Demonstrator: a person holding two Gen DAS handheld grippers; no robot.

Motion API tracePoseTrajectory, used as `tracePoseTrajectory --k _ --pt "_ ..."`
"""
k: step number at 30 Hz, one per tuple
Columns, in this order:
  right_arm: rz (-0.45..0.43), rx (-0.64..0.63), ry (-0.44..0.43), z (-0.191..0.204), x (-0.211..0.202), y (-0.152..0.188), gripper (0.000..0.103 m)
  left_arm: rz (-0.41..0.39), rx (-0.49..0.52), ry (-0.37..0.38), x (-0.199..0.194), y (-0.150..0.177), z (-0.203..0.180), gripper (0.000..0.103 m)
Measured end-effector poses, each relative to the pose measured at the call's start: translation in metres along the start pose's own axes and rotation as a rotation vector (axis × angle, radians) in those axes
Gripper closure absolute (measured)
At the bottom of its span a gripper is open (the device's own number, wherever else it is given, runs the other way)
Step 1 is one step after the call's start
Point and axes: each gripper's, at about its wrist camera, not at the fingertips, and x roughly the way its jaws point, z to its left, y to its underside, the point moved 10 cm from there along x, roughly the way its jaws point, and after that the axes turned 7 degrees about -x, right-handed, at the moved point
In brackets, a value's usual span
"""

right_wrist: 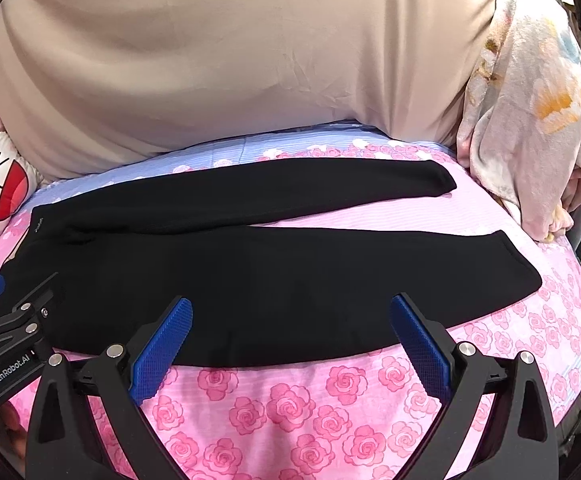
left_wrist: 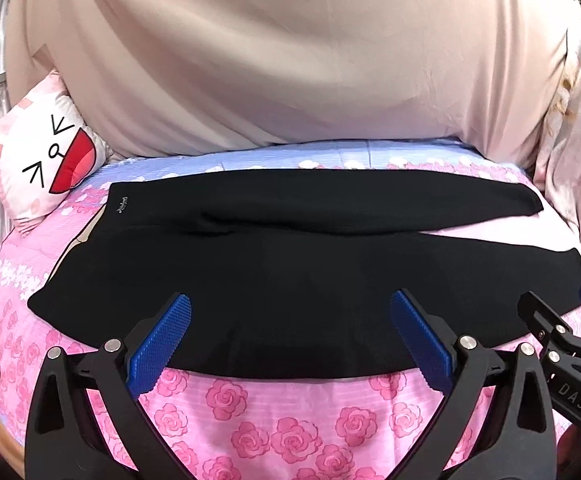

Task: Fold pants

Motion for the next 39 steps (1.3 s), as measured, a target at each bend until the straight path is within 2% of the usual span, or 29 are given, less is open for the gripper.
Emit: tracePoseTrajectory --k 3,5,10,16,19,39 --pt "0.0 0.004 0.001 -0.002 0.0 -0.001 0.006 -0.001 0.003 -0.006 0.0 0.001 0.0 0.005" --pt "-0.003 0.004 0.0 -0.002 0.0 0.0 0.006 -0.039 0.009 -0.013 -0.003 -0.002 -0.001 0.005" --pt "-0.002 0.003 0.003 -0.001 0.0 0.0 0.006 -0.065 0.02 -0.034 -0.005 -0.003 -0.001 0.005" --pt "0.001 0.003 0.003 -0.002 0.0 0.001 0.006 -0.025 0.036 -0.032 0.0 0.001 -0.002 0.005" --pt "0.001 0.003 0.002 -0.002 0.0 0.001 0.006 0.023 0.056 -0.024 0.005 0.005 -0.004 0.005" --pt "0.006 -0.004 0.002 -0.001 0.003 0.002 0.006 0.029 0.05 -0.02 0.007 0.008 -0.008 0.005"
